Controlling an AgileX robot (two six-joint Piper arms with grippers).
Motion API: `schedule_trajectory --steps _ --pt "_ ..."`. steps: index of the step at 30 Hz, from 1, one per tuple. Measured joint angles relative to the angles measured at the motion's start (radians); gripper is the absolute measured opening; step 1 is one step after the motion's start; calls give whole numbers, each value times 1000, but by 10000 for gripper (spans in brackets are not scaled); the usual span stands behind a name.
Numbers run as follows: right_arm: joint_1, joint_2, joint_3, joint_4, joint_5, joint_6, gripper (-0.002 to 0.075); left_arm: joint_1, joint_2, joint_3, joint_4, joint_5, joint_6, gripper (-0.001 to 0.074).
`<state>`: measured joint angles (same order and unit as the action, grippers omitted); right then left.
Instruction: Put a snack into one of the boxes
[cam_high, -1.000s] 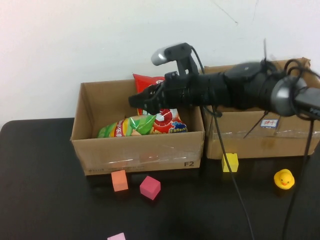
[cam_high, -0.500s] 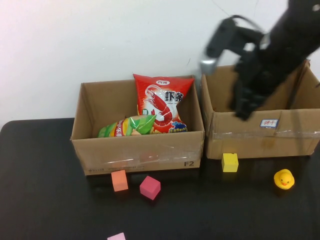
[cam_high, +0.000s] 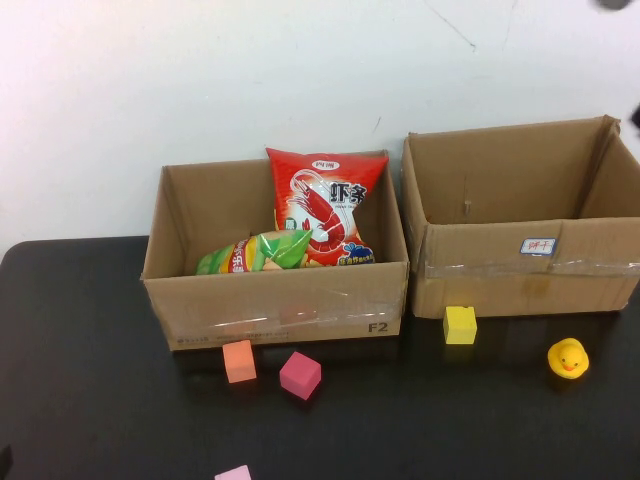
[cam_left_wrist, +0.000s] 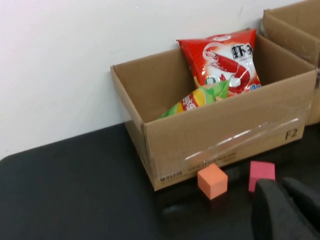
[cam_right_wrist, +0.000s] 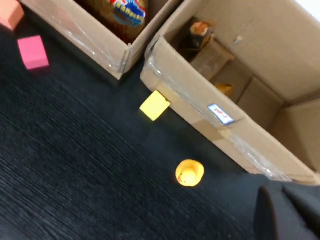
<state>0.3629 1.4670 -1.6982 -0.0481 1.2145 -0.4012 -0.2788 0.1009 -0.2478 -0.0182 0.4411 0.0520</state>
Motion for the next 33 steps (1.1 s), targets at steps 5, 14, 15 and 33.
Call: schedule_trajectory --steps 5,14,15,33 --pt "0 -209 162 -12 0 60 7 0 0 6 -8 -17 -2 -1" --pt "0 -638 738 -18 -197 156 6 0 0 6 -8 -22 -2 -1" --pt "0 -678 811 -15 -222 158 6 0 0 6 -8 -22 -2 -1" --pt "0 -1205 1268 152 -409 165 6 0 0 6 65 -37 -2 -1"
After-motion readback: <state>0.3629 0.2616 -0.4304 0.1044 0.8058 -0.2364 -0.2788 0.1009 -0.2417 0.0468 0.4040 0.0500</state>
